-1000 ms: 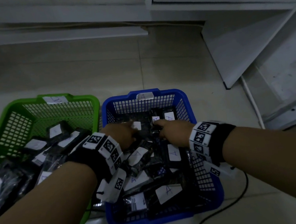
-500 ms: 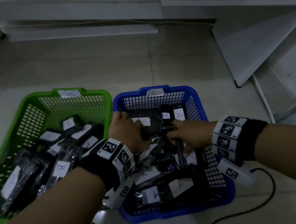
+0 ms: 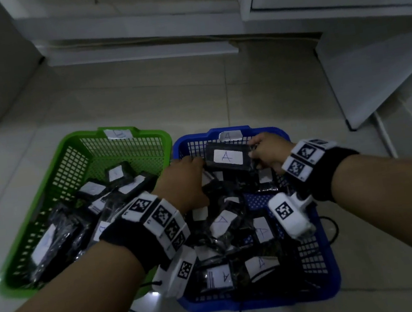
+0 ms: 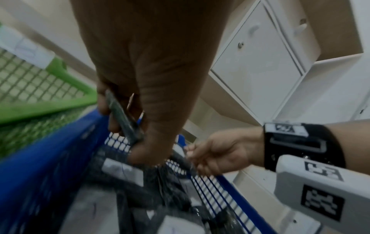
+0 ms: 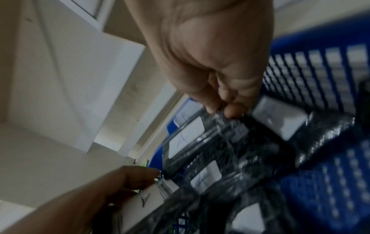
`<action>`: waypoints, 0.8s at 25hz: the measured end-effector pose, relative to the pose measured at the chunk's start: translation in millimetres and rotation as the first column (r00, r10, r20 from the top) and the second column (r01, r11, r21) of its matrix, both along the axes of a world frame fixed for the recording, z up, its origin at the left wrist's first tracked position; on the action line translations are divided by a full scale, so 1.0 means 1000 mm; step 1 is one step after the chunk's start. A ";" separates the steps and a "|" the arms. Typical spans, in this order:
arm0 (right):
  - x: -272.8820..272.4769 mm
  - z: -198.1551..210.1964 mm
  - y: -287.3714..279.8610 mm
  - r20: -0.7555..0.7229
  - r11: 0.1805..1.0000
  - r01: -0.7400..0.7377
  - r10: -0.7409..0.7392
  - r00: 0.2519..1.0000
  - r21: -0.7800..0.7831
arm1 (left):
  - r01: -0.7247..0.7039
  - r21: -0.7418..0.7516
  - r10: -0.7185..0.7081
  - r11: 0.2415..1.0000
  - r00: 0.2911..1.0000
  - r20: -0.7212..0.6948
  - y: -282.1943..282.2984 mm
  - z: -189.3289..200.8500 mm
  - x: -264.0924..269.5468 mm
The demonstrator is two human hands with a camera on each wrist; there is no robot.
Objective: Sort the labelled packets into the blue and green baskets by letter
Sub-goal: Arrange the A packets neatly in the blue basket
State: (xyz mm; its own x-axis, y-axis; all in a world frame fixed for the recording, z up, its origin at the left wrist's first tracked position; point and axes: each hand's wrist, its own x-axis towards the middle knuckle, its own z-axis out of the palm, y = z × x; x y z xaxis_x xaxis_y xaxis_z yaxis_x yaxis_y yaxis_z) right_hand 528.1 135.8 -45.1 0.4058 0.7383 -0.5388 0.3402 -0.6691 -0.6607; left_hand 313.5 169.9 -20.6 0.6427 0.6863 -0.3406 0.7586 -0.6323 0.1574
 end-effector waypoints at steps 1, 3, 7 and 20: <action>0.001 -0.009 0.004 0.016 1.000 0.005 -0.004 1.000 -0.009 | -0.012 -0.001 0.012 1.000 1.000 0.013 0.005 0.002 -0.003; 0.003 -0.017 0.010 0.063 0.999 0.052 -0.051 0.997 -0.013 | -0.020 0.022 0.020 1.000 1.000 -0.006 0.014 0.007 -0.010; -0.008 -0.021 0.012 0.126 0.998 0.043 -0.047 0.991 0.037 | 0.033 -0.020 -0.032 0.999 0.999 0.031 0.033 0.018 -0.014; -0.040 -0.006 -0.084 0.123 0.651 -0.758 0.757 0.642 -0.051 | 0.200 -0.034 -0.201 0.979 0.979 -0.037 0.043 -0.023 0.045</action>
State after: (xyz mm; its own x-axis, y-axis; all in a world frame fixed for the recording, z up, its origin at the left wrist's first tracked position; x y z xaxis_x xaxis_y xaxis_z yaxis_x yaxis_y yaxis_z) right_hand 487.8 51.4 -51.1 -0.2349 0.8202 -0.5216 0.8036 -0.1380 -0.5789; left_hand 359.0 213.3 -43.8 0.7517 0.5337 -0.3875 0.6227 -0.7679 0.1503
